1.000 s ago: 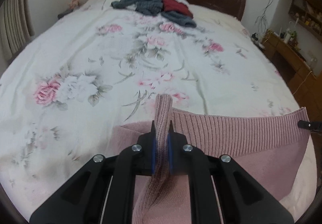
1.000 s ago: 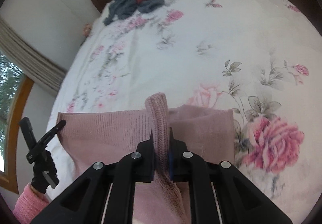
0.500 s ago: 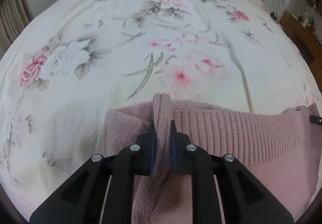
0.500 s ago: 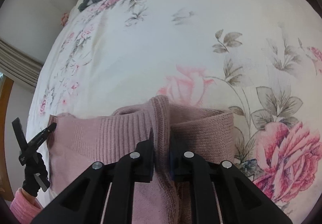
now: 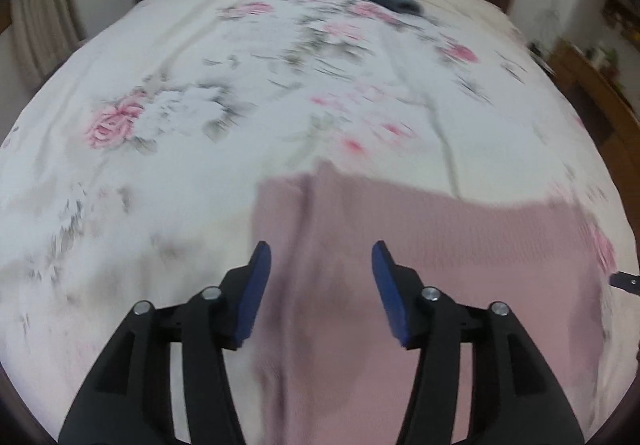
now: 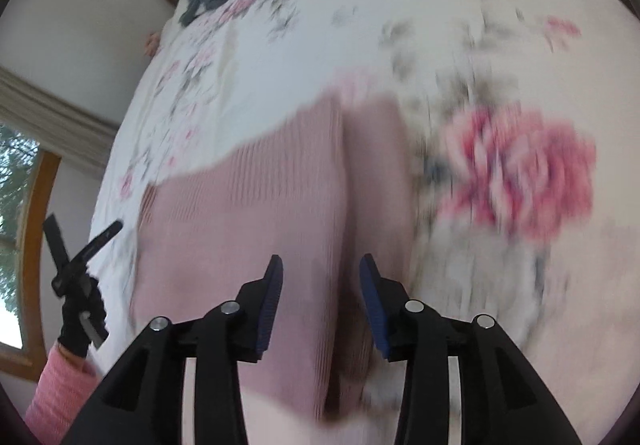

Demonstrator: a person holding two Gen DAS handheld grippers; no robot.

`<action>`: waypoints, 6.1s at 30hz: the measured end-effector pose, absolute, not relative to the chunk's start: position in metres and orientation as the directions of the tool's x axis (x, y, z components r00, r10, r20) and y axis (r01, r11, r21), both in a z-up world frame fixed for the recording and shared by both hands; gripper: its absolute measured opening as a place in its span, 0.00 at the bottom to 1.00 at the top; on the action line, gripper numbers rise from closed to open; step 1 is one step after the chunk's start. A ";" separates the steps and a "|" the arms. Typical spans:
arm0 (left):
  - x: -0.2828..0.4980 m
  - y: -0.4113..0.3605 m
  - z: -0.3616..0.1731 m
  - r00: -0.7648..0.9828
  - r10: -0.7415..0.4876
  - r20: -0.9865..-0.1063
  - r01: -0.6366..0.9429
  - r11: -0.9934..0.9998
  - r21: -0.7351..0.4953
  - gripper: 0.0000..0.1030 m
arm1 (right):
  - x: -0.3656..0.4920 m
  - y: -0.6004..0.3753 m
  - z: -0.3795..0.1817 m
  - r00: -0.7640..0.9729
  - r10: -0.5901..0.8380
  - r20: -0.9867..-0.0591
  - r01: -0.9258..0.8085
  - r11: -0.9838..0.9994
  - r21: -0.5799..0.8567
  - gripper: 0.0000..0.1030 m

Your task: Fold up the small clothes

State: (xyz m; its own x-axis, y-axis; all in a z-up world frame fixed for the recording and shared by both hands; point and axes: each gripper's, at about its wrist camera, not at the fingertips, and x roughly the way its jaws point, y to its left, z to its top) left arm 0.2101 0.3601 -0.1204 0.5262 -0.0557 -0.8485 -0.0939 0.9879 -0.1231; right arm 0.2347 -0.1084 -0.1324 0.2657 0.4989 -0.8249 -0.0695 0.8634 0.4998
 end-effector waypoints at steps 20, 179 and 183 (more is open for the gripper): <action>0.169 0.309 -0.191 0.360 -0.135 -0.923 -0.032 0.987 -0.157 0.54 | 0.156 -0.099 -0.160 0.159 0.473 -0.867 -0.087 0.881 0.465 0.07; 0.192 0.435 -0.141 0.528 -0.571 -0.629 -0.169 0.655 -0.736 0.20 | 0.197 0.044 -0.145 0.084 0.672 -0.736 -0.214 0.733 0.645 0.43; 0.190 0.442 -0.173 0.472 -0.564 -0.678 -0.202 0.679 -0.706 0.20 | 0.195 0.067 -0.151 0.043 0.684 -0.728 -0.226 0.717 0.660 0.46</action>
State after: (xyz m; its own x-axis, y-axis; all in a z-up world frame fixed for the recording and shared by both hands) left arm 0.1895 0.4424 -0.1727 0.4718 -0.5640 -0.6777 -0.2019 0.6791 -0.7057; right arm 0.1948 0.0666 -0.1510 0.0435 0.6839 -0.7283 -0.2260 0.7168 0.6596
